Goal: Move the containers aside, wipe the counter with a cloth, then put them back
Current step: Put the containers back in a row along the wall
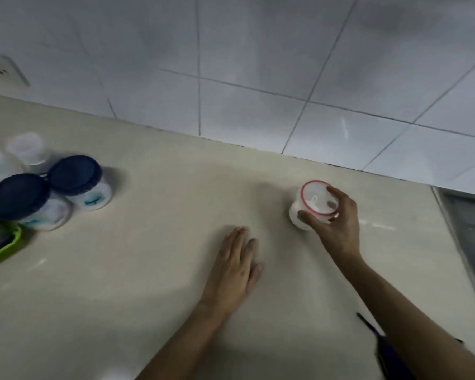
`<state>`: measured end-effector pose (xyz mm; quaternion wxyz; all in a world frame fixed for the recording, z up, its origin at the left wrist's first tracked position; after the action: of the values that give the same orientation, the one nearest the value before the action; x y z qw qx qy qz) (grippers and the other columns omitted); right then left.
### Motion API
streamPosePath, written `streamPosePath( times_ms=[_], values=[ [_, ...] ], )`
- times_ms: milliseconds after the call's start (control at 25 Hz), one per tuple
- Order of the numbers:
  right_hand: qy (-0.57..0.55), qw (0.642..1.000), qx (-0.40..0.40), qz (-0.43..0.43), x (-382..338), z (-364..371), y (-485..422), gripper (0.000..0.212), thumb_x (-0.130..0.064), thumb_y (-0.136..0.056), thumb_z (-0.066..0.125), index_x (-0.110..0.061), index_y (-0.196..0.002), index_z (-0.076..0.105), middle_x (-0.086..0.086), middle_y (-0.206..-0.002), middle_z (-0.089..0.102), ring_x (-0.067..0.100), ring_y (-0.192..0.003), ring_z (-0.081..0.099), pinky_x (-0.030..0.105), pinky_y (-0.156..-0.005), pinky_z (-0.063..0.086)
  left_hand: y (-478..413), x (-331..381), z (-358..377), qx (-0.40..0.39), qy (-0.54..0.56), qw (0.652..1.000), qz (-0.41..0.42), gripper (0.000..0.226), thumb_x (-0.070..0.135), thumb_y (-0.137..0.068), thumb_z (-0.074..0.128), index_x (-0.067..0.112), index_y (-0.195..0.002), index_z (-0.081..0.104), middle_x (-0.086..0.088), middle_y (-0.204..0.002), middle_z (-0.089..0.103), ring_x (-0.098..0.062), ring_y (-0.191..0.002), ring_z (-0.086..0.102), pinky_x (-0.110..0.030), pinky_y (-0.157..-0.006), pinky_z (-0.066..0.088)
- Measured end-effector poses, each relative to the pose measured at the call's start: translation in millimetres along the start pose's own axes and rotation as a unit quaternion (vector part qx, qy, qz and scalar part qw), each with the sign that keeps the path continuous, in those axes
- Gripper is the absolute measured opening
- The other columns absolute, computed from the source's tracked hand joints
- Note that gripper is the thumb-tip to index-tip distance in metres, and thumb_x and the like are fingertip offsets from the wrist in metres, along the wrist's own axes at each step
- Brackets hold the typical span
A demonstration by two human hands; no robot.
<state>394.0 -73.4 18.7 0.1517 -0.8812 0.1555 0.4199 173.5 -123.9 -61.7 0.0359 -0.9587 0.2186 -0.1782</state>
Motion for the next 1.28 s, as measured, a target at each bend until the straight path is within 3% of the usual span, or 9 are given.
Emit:
streamPosePath(
  times_ms=[240,480,600,840,920,1040,1160,1280],
  values=[
    [0.044,0.999,0.01,-0.021,57.8,-56.4,-92.1,0.08,-0.039,-0.063,0.084,-0.025,-0.132,0.044,0.0,-0.133,0.047,0.017,-0.114,0.05,0.029,-0.09,0.042,-3.5,25.3,22.7,0.018,-0.016,1.0,0.011,0.057,0.045,-0.094,0.039,0.006,-0.135,0.047,-0.015,-0.149,0.037,-0.028,-0.142,0.027,-0.042,-0.116,0.018],
    [0.032,0.999,-0.009,-0.005,90.4,-52.7,-152.1,0.081,-0.04,-0.066,0.083,-0.026,-0.134,0.042,0.001,-0.136,0.044,0.02,-0.119,0.048,0.035,-0.099,0.042,-8.7,26.2,29.6,0.028,-0.026,0.999,0.009,0.057,0.045,-0.093,0.041,0.004,-0.131,0.052,-0.015,-0.147,0.041,-0.026,-0.141,0.029,-0.041,-0.116,0.02],
    [0.018,1.0,-0.009,-0.02,101.9,-50.0,-165.8,0.071,-0.035,-0.071,0.08,-0.024,-0.133,0.045,0.006,-0.139,0.04,0.024,-0.123,0.045,0.038,-0.105,0.04,-9.2,25.2,27.9,0.027,-0.024,0.999,0.0,0.057,0.045,-0.092,0.043,0.004,-0.131,0.051,-0.014,-0.147,0.041,-0.025,-0.141,0.029,-0.04,-0.116,0.019],
    [0.048,0.999,-0.012,-0.01,107.7,-49.0,-170.7,0.07,-0.037,-0.077,0.075,-0.027,-0.137,0.04,0.01,-0.15,0.026,0.029,-0.134,0.034,0.041,-0.11,0.033,-10.6,27.9,24.8,0.043,-0.016,0.999,0.001,0.054,0.042,-0.092,0.046,0.004,-0.129,0.052,-0.014,-0.146,0.042,-0.025,-0.14,0.03,-0.038,-0.118,0.018],
    [0.079,0.997,0.026,0.0,102.3,-54.8,-150.9,0.074,-0.039,-0.08,0.072,-0.026,-0.142,0.033,0.012,-0.155,0.015,0.03,-0.139,0.026,0.044,-0.111,0.031,-10.7,29.0,23.4,0.044,-0.014,0.999,-0.002,0.052,0.041,-0.092,0.048,0.004,-0.127,0.053,-0.014,-0.145,0.044,-0.026,-0.14,0.032,-0.038,-0.117,0.02],
    [0.052,0.993,0.099,-0.037,81.5,-50.6,-81.3,0.059,-0.039,-0.089,0.059,-0.019,-0.139,0.036,0.012,-0.153,0.018,0.028,-0.141,0.024,0.05,-0.111,0.032,-13.4,30.5,21.2,0.061,0.015,0.998,-0.007,0.047,0.038,-0.093,0.049,0.005,-0.125,0.055,-0.013,-0.143,0.047,-0.025,-0.139,0.033,-0.04,-0.115,0.025],
    [0.062,0.988,-0.022,-0.143,48.6,-7.0,8.6,0.048,-0.029,-0.087,0.062,-0.015,-0.131,0.046,0.008,-0.151,0.025,0.026,-0.134,0.036,0.05,-0.096,0.046,0.3,25.0,9.8,0.09,0.071,0.992,-0.05,0.042,0.035,-0.096,0.046,0.007,-0.126,0.054,-0.01,-0.141,0.048,-0.021,-0.139,0.032,-0.037,-0.116,0.024],
    [0.06,0.968,-0.147,-0.194,13.5,44.2,61.3,0.043,-0.027,-0.085,0.062,-0.014,-0.125,0.052,0.008,-0.147,0.032,0.023,-0.13,0.039,0.043,-0.097,0.045,30.4,-5.7,-10.3,0.111,0.092,0.985,-0.099,0.038,0.033,-0.096,0.046,0.011,-0.126,0.053,-0.007,-0.143,0.046,-0.018,-0.139,0.033,-0.032,-0.118,0.018]
  ],
)
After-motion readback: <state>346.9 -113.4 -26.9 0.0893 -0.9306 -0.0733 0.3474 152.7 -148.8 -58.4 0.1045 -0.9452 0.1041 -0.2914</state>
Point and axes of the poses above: each hand's wrist, its own y-axis away from the middle knuckle, its own z-axis out of the palm, x = y × z, the point moved 4 cm from there along -y, towards the middle knuckle
